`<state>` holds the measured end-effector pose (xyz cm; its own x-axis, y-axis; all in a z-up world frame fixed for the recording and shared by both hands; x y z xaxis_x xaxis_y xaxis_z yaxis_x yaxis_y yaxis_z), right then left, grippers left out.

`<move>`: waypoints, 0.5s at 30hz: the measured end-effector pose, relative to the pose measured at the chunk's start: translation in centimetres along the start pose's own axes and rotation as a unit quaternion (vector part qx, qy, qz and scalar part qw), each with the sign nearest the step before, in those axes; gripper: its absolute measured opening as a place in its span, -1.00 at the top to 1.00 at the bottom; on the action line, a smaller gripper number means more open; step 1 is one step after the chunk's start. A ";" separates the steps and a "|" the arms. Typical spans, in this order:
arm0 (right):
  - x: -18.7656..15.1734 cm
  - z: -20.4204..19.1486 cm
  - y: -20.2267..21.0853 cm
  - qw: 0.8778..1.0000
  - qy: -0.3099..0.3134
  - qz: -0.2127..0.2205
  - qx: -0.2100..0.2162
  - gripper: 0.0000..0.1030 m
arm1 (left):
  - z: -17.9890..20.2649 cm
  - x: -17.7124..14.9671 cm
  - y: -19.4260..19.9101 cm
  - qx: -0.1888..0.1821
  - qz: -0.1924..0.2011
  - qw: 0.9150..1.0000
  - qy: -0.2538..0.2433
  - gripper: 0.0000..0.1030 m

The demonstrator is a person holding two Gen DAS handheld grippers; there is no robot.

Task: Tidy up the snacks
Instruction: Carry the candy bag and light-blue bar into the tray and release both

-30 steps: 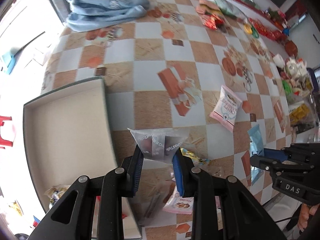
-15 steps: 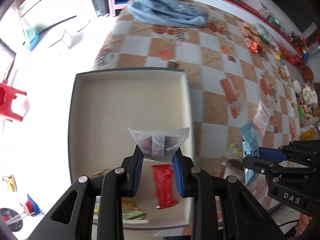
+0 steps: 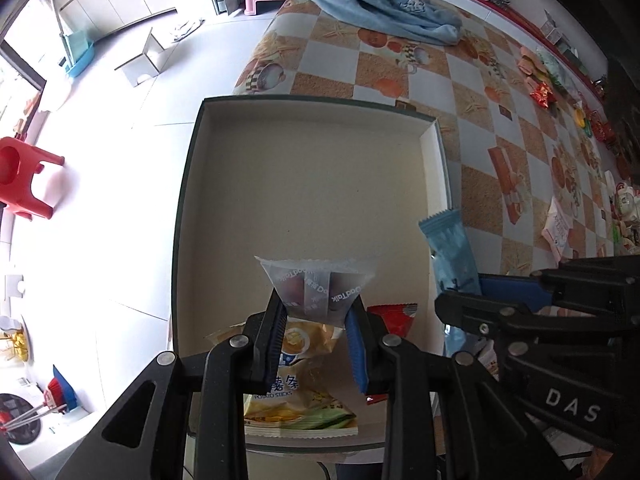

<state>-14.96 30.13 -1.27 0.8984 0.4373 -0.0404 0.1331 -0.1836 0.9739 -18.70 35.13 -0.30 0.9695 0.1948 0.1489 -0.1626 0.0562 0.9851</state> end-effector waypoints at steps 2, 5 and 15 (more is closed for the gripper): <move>0.4 -0.3 -0.5 1.000 -0.004 -0.003 0.002 0.52 | -0.2 -0.2 -0.3 0.003 -0.005 1.000 -0.001 0.39; 0.6 -0.3 -0.9 1.000 -0.013 -0.007 0.011 0.52 | -0.4 -0.6 -0.6 0.005 -0.010 1.000 -0.004 0.39; -0.1 2.5 -0.4 0.999 -0.040 -0.001 0.002 -0.66 | 0.3 -1.1 -0.1 0.035 -0.003 0.998 -0.048 -0.58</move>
<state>-14.07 27.98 -2.22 0.9288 0.3654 -0.0610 0.1369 -0.1858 0.9730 -19.66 34.60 -0.53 0.9840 0.0989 0.1480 -0.1474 -0.0131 0.9890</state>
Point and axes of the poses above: each gripper's, at about its wrist camera, not at the fingertips, and y roughly against the way its jaws point, z to its right, x to its top, the point moved 7 cm from there along -y, roughly the way its jaws point, and after that the axes turned 4 degrees about -x, right-handed, at the moved point
